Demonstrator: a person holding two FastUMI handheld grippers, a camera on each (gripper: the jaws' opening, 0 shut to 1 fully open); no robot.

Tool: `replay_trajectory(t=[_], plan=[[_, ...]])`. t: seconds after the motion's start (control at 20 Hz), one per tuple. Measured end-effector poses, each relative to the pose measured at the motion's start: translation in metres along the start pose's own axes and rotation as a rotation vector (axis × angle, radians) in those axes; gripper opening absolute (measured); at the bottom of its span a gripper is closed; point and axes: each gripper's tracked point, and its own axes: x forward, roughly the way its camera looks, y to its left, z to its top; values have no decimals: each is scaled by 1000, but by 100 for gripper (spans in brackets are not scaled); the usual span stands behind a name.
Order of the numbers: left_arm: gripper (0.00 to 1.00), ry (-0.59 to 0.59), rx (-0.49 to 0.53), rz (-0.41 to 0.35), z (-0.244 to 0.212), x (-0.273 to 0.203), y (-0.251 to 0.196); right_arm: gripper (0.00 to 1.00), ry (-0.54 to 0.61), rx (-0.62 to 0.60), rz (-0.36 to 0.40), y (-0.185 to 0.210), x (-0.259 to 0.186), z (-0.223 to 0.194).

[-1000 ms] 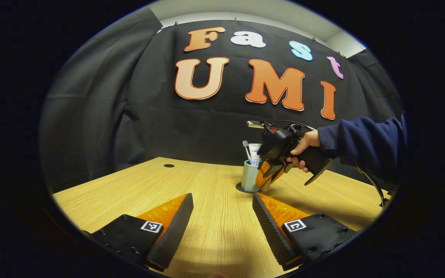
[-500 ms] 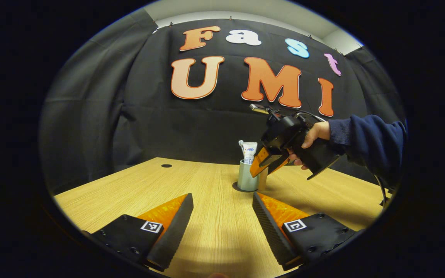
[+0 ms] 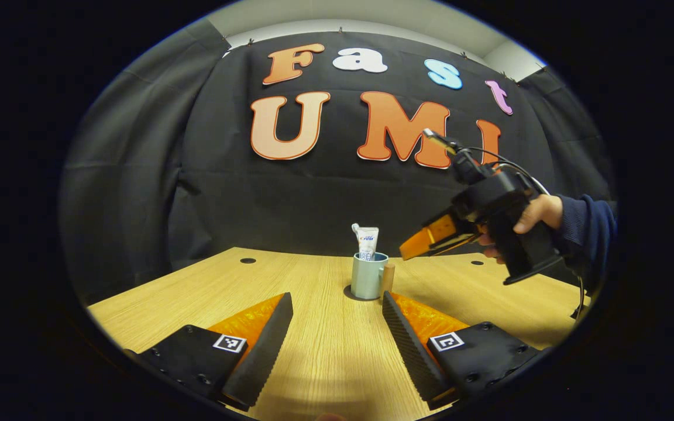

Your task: Put the toothbrush and toothpaste on the desktop into the cup, then pick up the cup and place it on the coaster on the desktop.

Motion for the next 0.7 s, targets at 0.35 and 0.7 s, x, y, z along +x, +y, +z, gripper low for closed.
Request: replay_trajectory(t=[0.35,0.7], plan=[[98,-34,22,-35,10,6,-10,84,-200,54,-81,-37,-39,12],[98,-72,19,-66,19,11,-25,86,-419,40,-204,-84,-79,14]])
